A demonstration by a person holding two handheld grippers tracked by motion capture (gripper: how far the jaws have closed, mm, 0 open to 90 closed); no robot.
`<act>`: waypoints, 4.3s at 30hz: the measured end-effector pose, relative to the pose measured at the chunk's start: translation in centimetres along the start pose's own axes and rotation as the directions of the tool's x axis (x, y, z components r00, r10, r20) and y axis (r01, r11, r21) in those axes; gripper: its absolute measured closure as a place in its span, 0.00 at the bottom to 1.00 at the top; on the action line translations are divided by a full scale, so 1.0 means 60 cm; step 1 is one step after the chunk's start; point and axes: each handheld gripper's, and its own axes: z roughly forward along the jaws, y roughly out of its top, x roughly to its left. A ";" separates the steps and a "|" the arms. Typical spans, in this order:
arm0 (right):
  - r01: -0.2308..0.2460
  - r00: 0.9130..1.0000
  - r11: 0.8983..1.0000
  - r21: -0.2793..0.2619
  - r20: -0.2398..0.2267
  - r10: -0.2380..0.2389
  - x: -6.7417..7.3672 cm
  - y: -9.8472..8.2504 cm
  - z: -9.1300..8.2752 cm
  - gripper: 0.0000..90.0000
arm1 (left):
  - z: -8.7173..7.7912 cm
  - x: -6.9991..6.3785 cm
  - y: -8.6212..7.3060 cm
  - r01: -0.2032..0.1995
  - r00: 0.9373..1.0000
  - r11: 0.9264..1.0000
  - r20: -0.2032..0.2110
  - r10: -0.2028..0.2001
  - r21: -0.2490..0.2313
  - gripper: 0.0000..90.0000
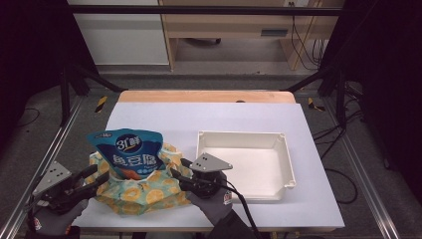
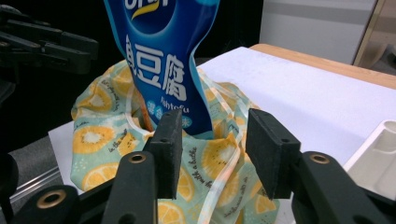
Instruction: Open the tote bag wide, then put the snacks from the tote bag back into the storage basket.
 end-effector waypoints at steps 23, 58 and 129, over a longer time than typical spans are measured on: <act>0.026 1.000 0.999 -0.041 0.007 -0.026 -0.007 0.046 -0.012 0.56 | -0.010 0.002 0.056 -0.007 1.000 0.997 -0.012 0.006 -0.083 0.47; 0.040 0.999 0.998 -0.049 0.008 -0.040 0.003 0.090 0.032 0.61 | 0.005 0.017 0.102 0.014 0.999 0.992 -0.029 -0.018 -0.126 0.55; 0.083 0.996 0.996 -0.019 0.035 -0.082 0.020 0.146 0.070 1.00 | -0.003 0.010 0.115 0.037 0.998 0.987 -0.040 -0.044 -0.155 1.00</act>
